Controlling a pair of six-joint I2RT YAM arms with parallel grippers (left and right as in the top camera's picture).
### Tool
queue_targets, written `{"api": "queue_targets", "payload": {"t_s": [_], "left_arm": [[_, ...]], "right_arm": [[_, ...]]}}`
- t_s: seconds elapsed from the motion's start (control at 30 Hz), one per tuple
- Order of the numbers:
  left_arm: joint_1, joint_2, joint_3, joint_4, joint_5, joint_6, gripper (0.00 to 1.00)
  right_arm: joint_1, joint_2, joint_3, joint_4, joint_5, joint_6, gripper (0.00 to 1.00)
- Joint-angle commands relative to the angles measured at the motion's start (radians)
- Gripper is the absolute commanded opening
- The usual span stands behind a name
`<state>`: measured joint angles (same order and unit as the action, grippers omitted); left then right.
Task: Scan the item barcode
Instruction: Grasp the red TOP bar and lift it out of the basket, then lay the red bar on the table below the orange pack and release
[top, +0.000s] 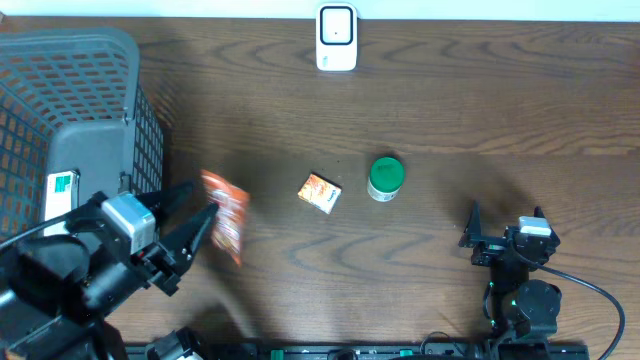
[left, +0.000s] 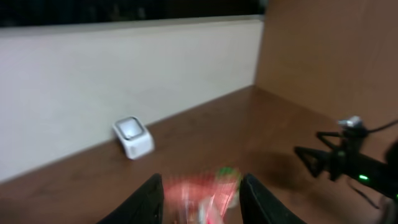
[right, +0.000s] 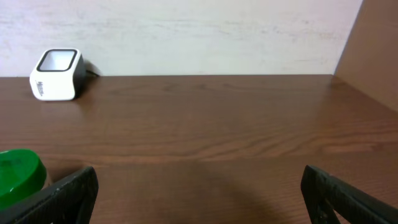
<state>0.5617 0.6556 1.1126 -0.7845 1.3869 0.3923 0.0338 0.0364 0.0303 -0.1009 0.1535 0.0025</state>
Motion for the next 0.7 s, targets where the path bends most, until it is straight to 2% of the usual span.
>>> {"api": "queue_targets", "payload": {"t_s": [0.0,0.23,0.47,0.53,0.67], "left_arm": [[-0.062,0.008,-0.097,-0.003,0.034,0.003,0.39],[-0.217,0.042,-0.309,0.074,-0.063,0.037,0.38],[-0.474,0.174,-0.387,0.193,-0.307,0.035,0.39],[-0.560,0.208,-0.387,0.258,-0.350,0.008,0.45],[-0.699,0.222,-0.385,0.426,-0.448,-0.114,0.64]], "right_arm": [[-0.009,-0.003,-0.005,0.000,0.002,-0.011,0.99],[-0.009,-0.003,-0.005,0.000,0.002,-0.011,0.99],[-0.009,-0.003,-0.005,0.000,0.002,-0.011,0.99],[-0.008,-0.003,-0.005,0.000,0.002,-0.011,0.99],[-0.009,-0.003,-0.005,0.000,0.002,-0.011,0.99]]}}
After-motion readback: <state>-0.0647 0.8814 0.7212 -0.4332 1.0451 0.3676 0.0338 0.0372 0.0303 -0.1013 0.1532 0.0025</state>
